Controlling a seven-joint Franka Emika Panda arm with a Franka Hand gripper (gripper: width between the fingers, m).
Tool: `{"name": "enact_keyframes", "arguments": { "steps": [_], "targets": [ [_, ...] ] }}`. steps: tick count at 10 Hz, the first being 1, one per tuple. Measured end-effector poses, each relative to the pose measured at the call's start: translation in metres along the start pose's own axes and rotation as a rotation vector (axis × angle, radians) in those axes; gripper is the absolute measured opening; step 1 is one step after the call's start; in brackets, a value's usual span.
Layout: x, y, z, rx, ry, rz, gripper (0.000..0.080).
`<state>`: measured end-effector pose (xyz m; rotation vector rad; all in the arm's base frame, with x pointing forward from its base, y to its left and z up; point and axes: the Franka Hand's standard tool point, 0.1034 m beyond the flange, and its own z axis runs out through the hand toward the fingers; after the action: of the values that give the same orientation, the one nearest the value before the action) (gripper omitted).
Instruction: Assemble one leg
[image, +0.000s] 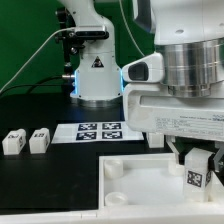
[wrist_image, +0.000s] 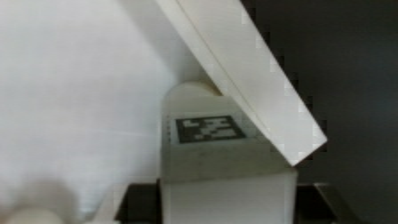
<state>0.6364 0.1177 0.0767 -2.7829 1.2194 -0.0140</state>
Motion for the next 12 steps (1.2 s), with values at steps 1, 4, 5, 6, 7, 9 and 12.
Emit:
{"name": "enact_keyframes", "arguments": {
  "steps": [1, 4, 5, 6, 7, 9, 12],
  "targets": [
    [-0.0009, 0.0009, 0.0005, -0.001, -0.008, 0.196, 0.0306],
    [-0.0013, 0.0036, 0.0017, 0.011, -0.063, 0.668, 0.0299],
    [-0.0019, 0.0042, 0.0033, 0.023, -0.085, 0.825, 0.0299],
    [-0.0022, 0.0049, 0.0039, 0.029, -0.092, 0.909, 0.0299],
    [-0.0025, 0.0044, 0.0038, 0.032, -0.089, 0.928, 0.0299],
    [-0.0030, 0.0047, 0.0046, 0.033, -0.089, 0.864, 0.0393],
    [-0.0044, 0.0035, 0.0075, 0.065, -0.058, 0.479, 0.0613]
  ]
}}
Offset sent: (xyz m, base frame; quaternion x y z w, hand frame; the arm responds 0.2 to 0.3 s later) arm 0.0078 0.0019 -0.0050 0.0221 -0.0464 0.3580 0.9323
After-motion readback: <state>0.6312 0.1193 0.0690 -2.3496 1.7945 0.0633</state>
